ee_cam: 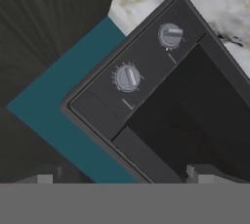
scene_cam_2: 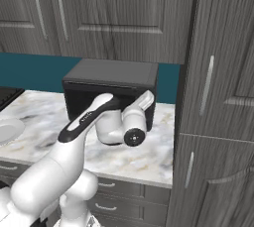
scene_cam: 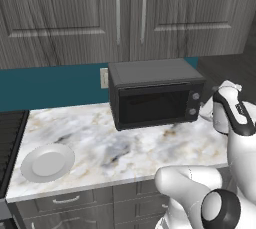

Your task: Pull the toaster oven rack outwards. Pick up the baguette from the plate and place it on the toaster oven rack. Close the toaster oven door fully and set the temperature to the lowest setting.

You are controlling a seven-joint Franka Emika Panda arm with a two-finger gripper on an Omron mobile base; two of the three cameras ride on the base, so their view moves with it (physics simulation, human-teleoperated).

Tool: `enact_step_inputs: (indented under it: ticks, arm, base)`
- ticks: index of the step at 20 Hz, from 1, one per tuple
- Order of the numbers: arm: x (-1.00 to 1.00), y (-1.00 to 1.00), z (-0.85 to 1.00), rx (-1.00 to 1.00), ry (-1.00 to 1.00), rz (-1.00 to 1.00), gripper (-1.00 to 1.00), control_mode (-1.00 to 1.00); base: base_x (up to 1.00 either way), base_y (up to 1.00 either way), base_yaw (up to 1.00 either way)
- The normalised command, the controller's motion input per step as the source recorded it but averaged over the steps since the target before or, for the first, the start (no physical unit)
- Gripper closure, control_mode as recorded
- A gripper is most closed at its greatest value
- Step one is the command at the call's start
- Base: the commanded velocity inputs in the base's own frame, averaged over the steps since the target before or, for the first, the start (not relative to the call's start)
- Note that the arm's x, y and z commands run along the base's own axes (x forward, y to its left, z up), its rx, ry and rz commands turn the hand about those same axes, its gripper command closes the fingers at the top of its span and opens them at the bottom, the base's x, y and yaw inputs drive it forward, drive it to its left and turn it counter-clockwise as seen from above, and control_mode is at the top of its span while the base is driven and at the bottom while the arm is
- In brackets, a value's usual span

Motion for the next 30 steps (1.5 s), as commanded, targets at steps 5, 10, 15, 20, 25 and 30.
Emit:
enact_step_inputs:
  ticks: [5,10,15,20,25,30]
  arm:
    - [0.03,0.0,-0.24,0.0,0.0,0.0,-1.0,-1.0]
    - [0.14,0.0,-0.18,0.0,0.0,0.0,-1.0,-1.0]
    - [0.27,0.0,-0.11,0.0,0.0,0.0,-1.0,-1.0]
    - [0.24,0.0,-0.14,0.0,0.0,0.0,-1.0,-1.0]
    - [0.25,0.0,-0.17,0.0,0.0,0.0,-1.0,-1.0]
    - [0.25,-0.02,-0.14,0.0,0.0,0.0,-1.0,-1.0]
  base:
    - [0.0,0.0,0.0]
    - [0.0,0.0,0.0]
    - [0.0,0.0,0.0]
    - [0.0,0.0,0.0]
    - [0.0,0.0,0.0]
    - [0.0,0.0,0.0]
